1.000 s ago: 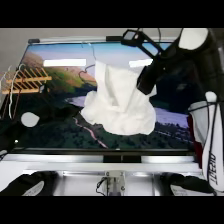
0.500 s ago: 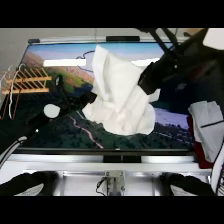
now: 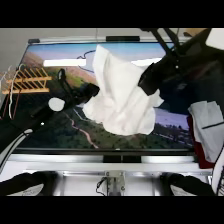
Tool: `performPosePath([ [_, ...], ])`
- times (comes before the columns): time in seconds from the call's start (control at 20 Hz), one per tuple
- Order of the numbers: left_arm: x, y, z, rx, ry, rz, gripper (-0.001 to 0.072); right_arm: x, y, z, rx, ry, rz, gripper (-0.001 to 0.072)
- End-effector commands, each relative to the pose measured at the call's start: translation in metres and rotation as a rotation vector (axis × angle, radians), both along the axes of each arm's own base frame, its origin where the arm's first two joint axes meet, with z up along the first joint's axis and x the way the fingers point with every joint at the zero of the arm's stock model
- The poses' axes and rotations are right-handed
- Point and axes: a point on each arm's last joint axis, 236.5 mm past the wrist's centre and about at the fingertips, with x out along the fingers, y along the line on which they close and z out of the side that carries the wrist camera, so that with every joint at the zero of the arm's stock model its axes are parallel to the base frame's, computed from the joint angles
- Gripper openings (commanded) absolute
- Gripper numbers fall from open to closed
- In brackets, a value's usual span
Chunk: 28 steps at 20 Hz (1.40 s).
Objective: Fold the shirts.
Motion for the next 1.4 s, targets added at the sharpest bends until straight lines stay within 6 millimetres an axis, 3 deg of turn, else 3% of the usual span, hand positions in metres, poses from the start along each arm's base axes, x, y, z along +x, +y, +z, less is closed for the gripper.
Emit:
performPosePath([
  [0.0, 0.000, 0.005, 0.016, -0.017, -0.019, 0.003, 0.0452, -0.001, -0.001, -0.001, -0.006, 0.003, -0.001, 0.0059],
  [0.15, -0.004, 0.013, 0.019, -0.019, 0.007, -0.014, 0.0451, 0.000, -0.001, 0.000, -0.013, -0.013, 0.021, 0.0059],
  [0.6, -0.032, 0.005, -0.008, 0.022, 0.127, -0.145, 0.0450, 0.006, -0.003, 0.001, -0.019, -0.038, 0.013, 0.0060],
  [0.7, -0.049, 0.016, -0.025, 0.099, 0.181, -0.237, 0.0447, 0.006, -0.002, 0.001, -0.017, -0.036, 0.012, 0.0060],
  [0.8, -0.052, 0.029, -0.031, 0.105, 0.221, -0.241, 0.0447, 0.006, -0.002, 0.001, -0.017, -0.036, 0.012, 0.0060],
  [1.05, -0.021, 0.034, -0.003, -0.042, 0.163, -0.105, 0.0447, 0.005, -0.002, 0.001, -0.015, -0.036, 0.013, 0.0061],
  [1.2, -0.017, 0.024, 0.014, -0.127, 0.134, -0.106, 0.0447, 0.005, -0.002, 0.001, -0.016, -0.036, 0.013, 0.0060],
  [1.35, -0.016, 0.013, 0.017, -0.148, 0.117, -0.105, 0.0446, 0.005, -0.002, 0.001, -0.016, -0.036, 0.013, 0.0060],
])
